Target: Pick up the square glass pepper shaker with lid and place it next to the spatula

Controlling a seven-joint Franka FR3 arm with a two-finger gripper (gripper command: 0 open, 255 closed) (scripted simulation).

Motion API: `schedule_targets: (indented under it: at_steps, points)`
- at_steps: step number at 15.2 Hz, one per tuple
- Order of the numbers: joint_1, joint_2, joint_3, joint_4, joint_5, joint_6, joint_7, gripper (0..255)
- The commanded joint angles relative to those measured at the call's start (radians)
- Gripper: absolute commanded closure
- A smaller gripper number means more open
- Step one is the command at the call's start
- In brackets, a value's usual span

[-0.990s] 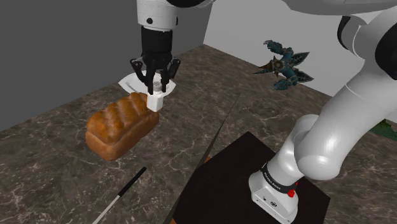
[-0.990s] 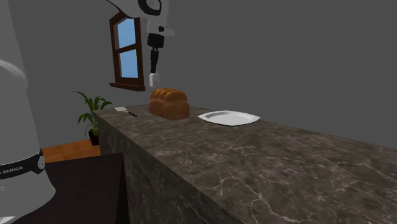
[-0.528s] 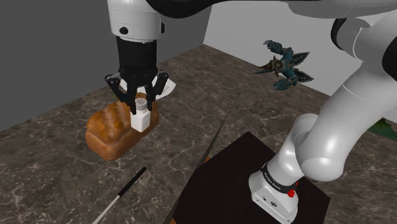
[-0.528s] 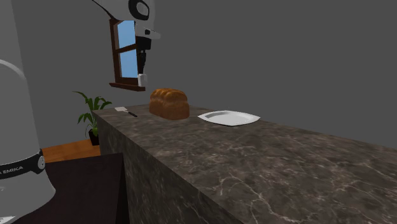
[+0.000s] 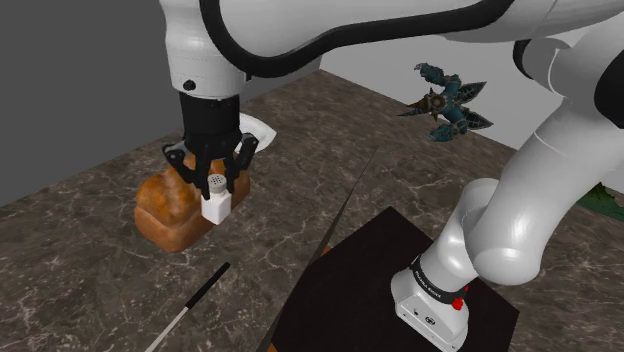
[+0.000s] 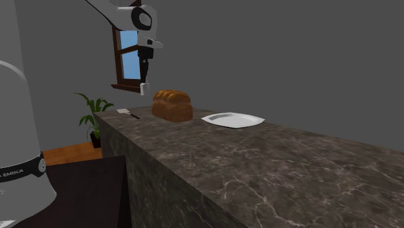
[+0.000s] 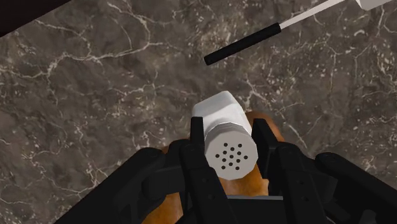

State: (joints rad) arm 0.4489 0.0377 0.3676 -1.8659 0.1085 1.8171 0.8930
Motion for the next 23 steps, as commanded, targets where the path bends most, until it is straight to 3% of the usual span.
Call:
schedule_targets:
  at_steps: [1, 20, 23]
  points:
    - [0.0, 0.003, 0.0, -0.026, 0.0, 0.029, -0.003, 255]
    - [0.009, 0.09, 0.001, -0.187, -0.024, 0.272, -0.005, 255]
    - [0.009, 0.092, 0.001, -0.189, -0.025, 0.277, -0.005, 255]
